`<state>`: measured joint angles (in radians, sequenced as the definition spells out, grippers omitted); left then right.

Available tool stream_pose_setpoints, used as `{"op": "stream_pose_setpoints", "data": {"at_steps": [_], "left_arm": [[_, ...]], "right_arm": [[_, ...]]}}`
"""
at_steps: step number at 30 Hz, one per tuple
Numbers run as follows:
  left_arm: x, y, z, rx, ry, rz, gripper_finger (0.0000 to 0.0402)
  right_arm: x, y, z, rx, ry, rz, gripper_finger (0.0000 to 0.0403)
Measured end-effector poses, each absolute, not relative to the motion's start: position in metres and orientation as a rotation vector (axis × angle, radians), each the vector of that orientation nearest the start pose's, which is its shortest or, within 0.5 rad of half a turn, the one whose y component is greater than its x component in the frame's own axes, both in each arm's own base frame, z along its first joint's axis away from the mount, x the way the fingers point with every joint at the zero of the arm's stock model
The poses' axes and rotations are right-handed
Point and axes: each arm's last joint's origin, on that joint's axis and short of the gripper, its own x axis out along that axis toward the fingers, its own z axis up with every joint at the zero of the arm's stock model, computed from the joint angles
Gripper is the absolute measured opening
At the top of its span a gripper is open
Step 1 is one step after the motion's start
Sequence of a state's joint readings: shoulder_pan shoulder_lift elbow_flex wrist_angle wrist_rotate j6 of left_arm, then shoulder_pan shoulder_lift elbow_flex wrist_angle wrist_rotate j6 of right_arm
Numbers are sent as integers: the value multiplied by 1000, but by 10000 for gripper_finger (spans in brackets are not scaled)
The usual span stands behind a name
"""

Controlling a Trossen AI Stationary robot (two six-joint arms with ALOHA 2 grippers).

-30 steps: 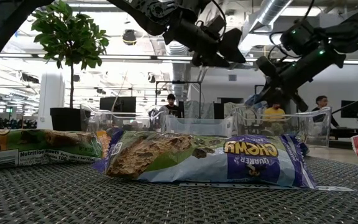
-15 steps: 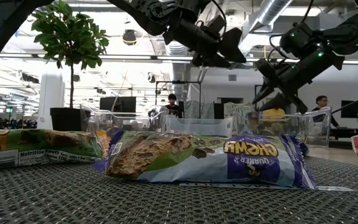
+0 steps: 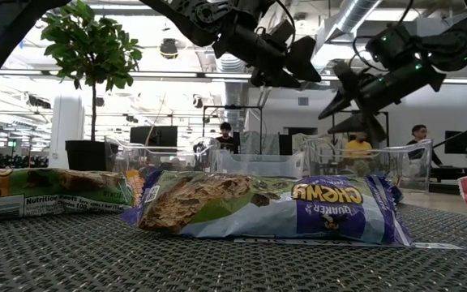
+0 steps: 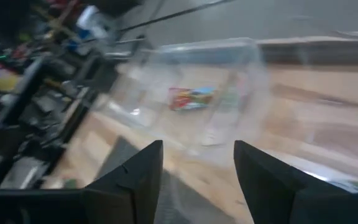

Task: Pick and place Granola Bars by type
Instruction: Put the top blue granola bar into the right transparent bin

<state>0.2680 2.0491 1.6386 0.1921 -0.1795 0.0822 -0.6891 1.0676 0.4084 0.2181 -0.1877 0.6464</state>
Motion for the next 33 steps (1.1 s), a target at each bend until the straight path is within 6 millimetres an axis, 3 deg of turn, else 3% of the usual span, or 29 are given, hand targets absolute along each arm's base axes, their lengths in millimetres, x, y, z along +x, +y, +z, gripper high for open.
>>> {"op": "stream_pose_setpoints", "data": {"at_steps": [11, 25, 33], "left_arm": [[465, 133, 274, 51, 234, 439, 318], [465, 133, 273, -5, 230, 444, 318], [464, 133, 268, -63, 274, 451, 318]], "right_arm": [[166, -120, 204, 610, 243, -416, 180], [158, -69, 227, 209, 289, -162, 179], [147, -43, 217, 121, 286, -41, 180]]}}
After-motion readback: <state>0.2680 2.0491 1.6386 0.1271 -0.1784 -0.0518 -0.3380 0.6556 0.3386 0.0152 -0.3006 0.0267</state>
